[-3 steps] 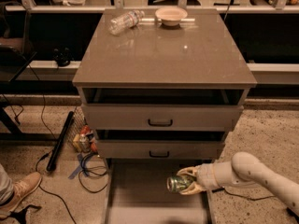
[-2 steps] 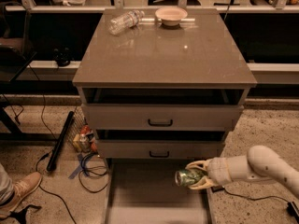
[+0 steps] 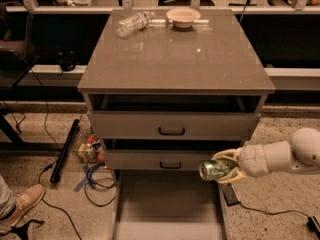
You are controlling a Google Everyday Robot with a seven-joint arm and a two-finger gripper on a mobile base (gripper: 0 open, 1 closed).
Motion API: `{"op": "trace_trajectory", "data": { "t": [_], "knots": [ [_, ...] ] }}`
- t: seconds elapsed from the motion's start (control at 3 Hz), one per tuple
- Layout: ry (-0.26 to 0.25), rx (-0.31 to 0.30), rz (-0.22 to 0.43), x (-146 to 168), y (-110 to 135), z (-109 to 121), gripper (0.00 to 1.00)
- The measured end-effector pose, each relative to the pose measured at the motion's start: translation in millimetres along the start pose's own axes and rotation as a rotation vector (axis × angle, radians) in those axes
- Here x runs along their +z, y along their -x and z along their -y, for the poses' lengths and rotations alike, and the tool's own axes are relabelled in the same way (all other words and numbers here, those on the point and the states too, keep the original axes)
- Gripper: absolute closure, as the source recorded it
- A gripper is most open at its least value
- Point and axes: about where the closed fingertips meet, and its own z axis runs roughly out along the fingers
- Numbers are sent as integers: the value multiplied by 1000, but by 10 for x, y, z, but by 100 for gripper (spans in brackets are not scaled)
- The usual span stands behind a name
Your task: Pick green can from bottom drawer and place on counter
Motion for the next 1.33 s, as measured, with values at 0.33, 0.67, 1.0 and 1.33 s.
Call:
{"op": "trace_trajectory", "data": {
  "t": [0.33,0.67,1.0,1.33],
  "knots": [
    [-26,-60,-18,-370,393,198,100],
    [-26,-60,-18,-370,393,198,100],
    [-58,-54,11,-783,523,383,100],
    [-97,-44,36,-1336,739,653,100]
  ]
}}
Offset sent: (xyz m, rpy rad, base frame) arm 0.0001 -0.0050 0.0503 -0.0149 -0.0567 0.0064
